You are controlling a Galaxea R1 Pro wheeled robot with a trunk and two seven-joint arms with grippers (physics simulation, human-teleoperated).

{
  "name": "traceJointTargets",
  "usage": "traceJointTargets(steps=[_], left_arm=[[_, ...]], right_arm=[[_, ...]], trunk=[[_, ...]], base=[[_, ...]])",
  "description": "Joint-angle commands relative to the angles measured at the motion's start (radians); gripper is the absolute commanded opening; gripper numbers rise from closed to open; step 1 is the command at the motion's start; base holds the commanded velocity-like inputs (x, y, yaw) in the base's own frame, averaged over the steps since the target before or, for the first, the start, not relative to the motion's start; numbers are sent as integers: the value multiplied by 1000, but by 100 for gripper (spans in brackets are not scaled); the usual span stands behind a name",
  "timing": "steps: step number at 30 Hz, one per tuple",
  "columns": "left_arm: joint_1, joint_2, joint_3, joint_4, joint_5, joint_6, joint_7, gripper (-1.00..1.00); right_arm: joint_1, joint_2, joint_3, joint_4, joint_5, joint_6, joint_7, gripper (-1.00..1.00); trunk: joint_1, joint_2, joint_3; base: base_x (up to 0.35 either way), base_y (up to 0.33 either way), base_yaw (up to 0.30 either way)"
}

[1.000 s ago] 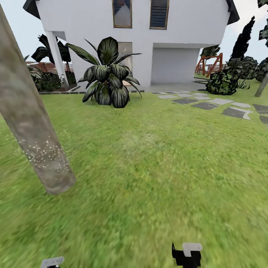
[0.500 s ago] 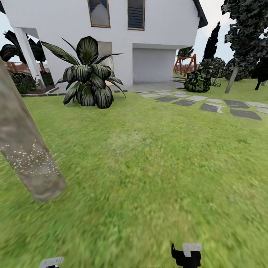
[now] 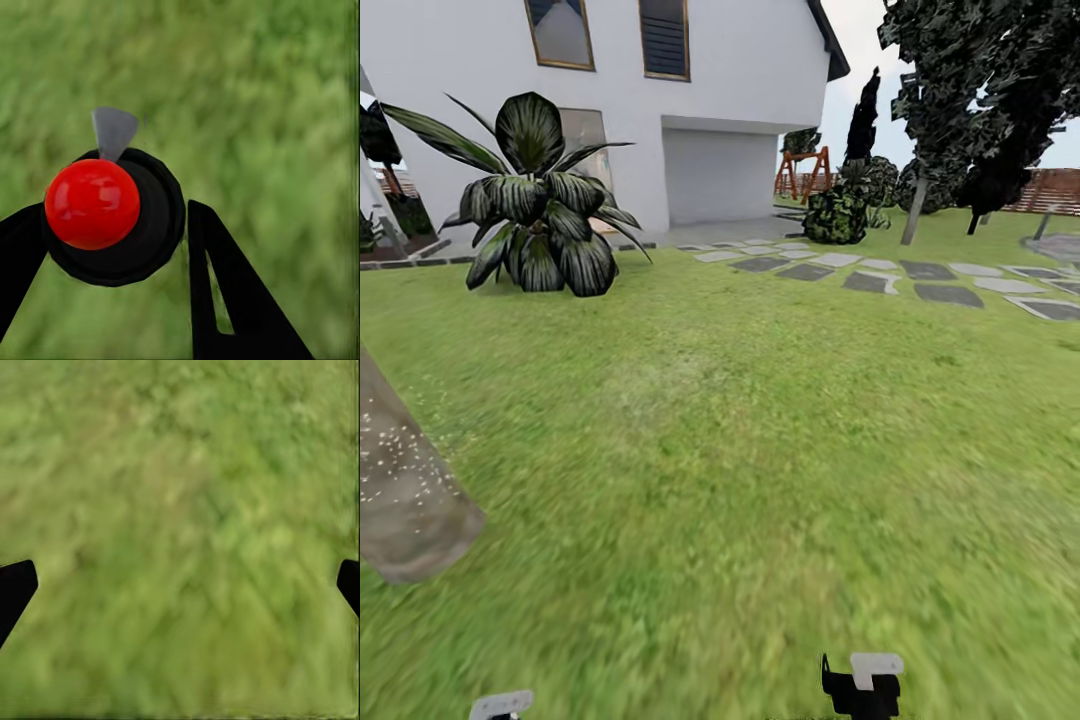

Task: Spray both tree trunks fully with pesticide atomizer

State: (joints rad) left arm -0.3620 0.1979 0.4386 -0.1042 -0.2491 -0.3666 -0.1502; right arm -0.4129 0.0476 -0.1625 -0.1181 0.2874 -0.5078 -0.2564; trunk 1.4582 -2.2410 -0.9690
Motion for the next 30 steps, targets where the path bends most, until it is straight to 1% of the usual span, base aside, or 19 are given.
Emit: traceJointTargets(steps=[1, 30], left_arm=[[0, 0, 0, 0, 0, 0, 0, -100], [0, 3, 3, 0, 2, -2, 1, -100]], right_arm=[[0, 0, 0, 0, 0, 0, 0, 100], [0, 0, 0, 0, 0, 0, 0, 100]], trunk=[[0, 0, 0], [0, 0, 0]], base=[[0, 0, -300], [0, 0, -300]])
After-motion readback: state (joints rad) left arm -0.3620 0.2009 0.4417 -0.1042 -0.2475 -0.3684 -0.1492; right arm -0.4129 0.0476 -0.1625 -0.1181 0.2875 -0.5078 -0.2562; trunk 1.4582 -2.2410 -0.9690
